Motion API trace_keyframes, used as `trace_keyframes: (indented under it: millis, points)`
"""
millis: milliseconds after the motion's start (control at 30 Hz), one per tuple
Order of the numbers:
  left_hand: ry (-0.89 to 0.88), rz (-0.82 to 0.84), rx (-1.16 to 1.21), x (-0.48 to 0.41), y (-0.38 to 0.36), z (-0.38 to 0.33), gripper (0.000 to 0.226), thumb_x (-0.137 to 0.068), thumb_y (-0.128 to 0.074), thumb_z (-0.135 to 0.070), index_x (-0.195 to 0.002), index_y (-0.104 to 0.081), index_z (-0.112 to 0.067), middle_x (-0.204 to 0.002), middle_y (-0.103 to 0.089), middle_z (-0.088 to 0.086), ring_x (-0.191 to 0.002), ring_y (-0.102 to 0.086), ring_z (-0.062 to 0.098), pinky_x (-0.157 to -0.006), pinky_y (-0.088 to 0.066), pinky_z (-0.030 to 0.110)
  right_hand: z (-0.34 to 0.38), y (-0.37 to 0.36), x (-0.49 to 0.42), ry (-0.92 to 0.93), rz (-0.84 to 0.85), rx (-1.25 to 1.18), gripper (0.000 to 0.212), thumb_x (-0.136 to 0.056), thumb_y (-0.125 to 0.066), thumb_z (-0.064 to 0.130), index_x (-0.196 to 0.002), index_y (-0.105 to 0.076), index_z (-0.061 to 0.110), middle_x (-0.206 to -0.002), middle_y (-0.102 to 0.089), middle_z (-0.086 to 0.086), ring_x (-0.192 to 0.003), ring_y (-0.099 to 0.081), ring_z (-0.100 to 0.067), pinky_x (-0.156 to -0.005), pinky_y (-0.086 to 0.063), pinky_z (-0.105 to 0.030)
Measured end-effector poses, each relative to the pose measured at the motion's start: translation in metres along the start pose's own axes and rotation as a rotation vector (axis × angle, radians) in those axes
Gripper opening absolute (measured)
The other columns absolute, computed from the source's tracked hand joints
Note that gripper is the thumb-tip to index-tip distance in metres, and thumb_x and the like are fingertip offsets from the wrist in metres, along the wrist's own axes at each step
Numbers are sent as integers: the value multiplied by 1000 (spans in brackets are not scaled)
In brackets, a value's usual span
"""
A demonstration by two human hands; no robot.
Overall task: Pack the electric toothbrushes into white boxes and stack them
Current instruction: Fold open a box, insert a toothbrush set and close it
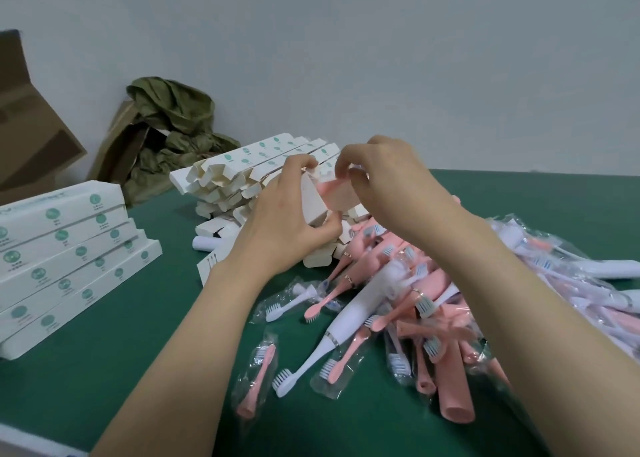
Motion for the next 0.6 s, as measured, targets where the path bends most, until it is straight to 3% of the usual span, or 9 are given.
trace_keyframes:
  millis: [167, 200, 267, 367, 467, 600]
  points:
    - [-31, 43, 30, -1, -3, -10, 61, -70, -62, -43, -123, -37, -24, -106, -45, -13, -90, -40, 2, -67, -29, 14, 0, -2, 3, -47, -12, -66, 30, -95, -44, 9, -115, -64, 18, -91, -44, -2, -80, -42, -16, -59, -28, -22]
    - [-28, 43, 34, -1, -2, -10, 62, -71, -62, -42, -123, -36, -23, -108, -45, -12, -92, -41, 3, -68, -29, 15, 3, -3, 5, -43, -3, -104, 28, -94, -47, 14, -117, -63, 18, -88, -46, 0, -75, -44, -14, -59, -33, -15]
    - [1, 47, 25, 0, -1, -4, 62, -72, -65, -37, -125, -36, -22, -110, -46, -10, -95, -44, 10, -73, -32, 23, 5, -6, 6, -69, 39, -214, 30, -90, -52, 18, -119, -61, 20, -72, -50, 9, -63, -48, -2, -54, -33, -2]
    - [27, 32, 9, 2, 2, 3, 62, -73, -67, -37, -124, -35, -23, -110, -51, -3, -96, -48, 19, -74, -37, 34, 3, -3, 3, -123, 16, -350, 36, -85, -56, 15, -120, -58, 24, -73, -49, 16, -64, -51, 3, -52, -36, -3]
    - [19, 2, 32, 2, 4, 0, 62, -71, -64, -40, -123, -36, -23, -110, -51, -6, -101, -49, 16, -77, -38, 30, -5, 0, 5, -195, -163, -473, 26, -80, -69, 12, -105, -60, 16, -81, -57, 11, -76, -60, -7, -65, -45, -13]
    - [2, -1, 53, 2, 2, -2, 62, -70, -65, -38, -123, -38, -22, -108, -50, -9, -95, -49, 14, -71, -32, 20, -2, -9, 10, -147, -318, -444, 5, -78, -72, 9, -80, -68, 10, -78, -64, 3, -68, -56, -6, -60, -40, -10]
Point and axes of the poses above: each hand's wrist, its own x-axis away from the middle knuckle, its own y-axis out of the back of the hand, z = x × y, the point moved 6 cm from there along -x, towards the middle knuckle
